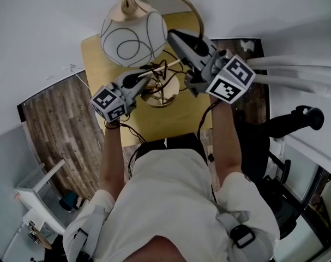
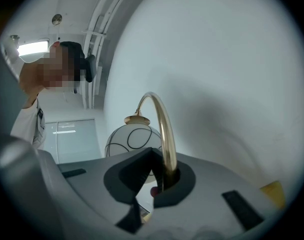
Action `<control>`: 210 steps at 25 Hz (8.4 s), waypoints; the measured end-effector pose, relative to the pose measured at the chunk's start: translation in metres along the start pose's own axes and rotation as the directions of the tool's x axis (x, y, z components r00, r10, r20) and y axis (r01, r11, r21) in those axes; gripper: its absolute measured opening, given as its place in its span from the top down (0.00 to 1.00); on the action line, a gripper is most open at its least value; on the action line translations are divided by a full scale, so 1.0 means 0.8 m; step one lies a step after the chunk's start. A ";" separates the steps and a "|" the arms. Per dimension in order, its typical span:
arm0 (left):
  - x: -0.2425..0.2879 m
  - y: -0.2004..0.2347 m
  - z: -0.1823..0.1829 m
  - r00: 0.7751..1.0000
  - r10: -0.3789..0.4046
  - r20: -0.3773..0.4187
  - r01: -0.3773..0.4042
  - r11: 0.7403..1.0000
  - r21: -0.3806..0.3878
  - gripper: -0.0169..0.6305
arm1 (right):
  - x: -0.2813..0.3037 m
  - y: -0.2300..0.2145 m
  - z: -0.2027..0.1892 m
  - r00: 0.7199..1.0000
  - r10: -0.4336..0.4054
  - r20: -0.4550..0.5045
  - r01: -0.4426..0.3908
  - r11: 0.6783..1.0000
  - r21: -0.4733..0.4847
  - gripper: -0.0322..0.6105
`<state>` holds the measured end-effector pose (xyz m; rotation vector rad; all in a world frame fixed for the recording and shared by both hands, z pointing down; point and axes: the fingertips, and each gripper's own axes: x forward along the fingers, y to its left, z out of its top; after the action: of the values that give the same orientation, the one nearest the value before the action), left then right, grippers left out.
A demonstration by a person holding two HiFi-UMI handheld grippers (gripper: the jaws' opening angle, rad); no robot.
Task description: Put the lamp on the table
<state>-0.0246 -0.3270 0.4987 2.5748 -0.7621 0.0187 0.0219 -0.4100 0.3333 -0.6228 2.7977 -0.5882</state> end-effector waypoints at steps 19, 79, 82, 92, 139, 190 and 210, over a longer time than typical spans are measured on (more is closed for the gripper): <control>0.024 0.055 -0.067 1.000 -0.005 -0.010 0.004 1.000 -0.012 0.97 | -0.003 -0.033 -0.068 0.998 0.062 -0.022 -0.062 0.998 -0.008 0.95; 0.036 0.023 -0.102 0.997 -0.069 -0.043 0.067 0.997 -0.043 0.92 | -0.039 -0.042 -0.046 0.999 -0.046 0.028 0.046 0.999 0.024 0.95; 0.038 0.020 -0.101 0.997 -0.071 -0.043 0.068 0.996 -0.052 0.92 | -0.038 -0.047 -0.043 0.997 -0.059 0.044 0.056 0.997 0.056 0.95; 0.038 0.027 -0.111 0.997 -0.058 -0.042 0.054 0.994 -0.093 0.91 | -0.033 -0.063 -0.053 0.996 -0.083 0.037 0.080 0.994 0.079 0.95; -0.037 -0.137 0.006 0.996 -0.077 0.044 0.072 0.991 0.114 0.97 | -0.059 -0.028 -0.095 0.985 -0.174 0.013 0.174 0.985 0.014 0.95; -0.066 -0.215 0.019 0.985 -0.165 0.046 0.158 0.978 0.135 0.97 | -0.116 0.019 -0.136 0.953 -0.295 -0.069 0.284 0.949 -0.139 0.79; -0.077 -0.233 0.044 0.984 -0.169 0.054 0.157 0.973 0.171 0.97 | -0.188 0.065 -0.112 0.907 -0.419 -0.040 0.396 0.882 -0.255 0.66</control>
<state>0.0157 -0.1717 0.3806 2.8026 -0.5925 -0.0592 0.1105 -0.2702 0.4092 -1.2909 2.8607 -0.3500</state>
